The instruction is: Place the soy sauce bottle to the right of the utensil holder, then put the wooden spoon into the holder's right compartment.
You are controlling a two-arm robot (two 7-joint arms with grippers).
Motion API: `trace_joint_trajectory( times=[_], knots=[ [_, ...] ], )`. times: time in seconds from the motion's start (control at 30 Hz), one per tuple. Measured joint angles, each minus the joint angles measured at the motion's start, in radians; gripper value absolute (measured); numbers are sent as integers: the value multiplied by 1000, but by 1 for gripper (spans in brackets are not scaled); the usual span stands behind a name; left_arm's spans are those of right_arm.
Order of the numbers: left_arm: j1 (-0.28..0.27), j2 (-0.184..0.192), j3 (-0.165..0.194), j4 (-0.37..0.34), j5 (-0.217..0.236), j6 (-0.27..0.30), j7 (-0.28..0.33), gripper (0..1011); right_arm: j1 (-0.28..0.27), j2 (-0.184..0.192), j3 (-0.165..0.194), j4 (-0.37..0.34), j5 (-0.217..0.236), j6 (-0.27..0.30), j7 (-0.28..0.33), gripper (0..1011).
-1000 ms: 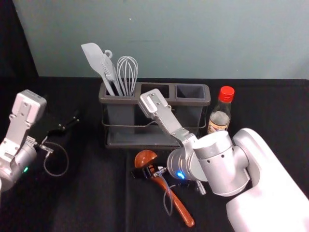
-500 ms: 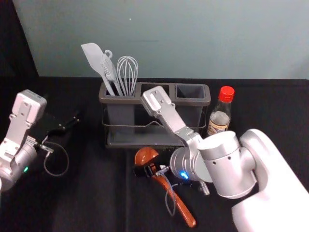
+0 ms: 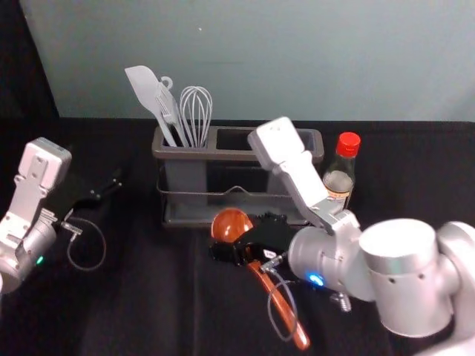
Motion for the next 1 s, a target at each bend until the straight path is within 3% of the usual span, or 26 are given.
trace_joint_trajectory(
  times=[0.2, 0.47, 0.6, 1.0],
  knots=[
    [0, 0, 0, 0, 0, 0, 0, 1000, -64, 49, 26, -98, 45, -107, 32, 836],
    [0, 0, 0, 0, 0, 0, 0, 1000, -133, 114, 51, -198, 67, -226, 32, 836],
    [0, 0, 0, 0, 0, 0, 0, 1000, -197, 147, 71, -245, 62, -356, -16, 836],
    [0, 0, 0, 0, 0, 0, 0, 1000, -335, 200, 146, -314, 75, -611, -119, 836]
  ],
)
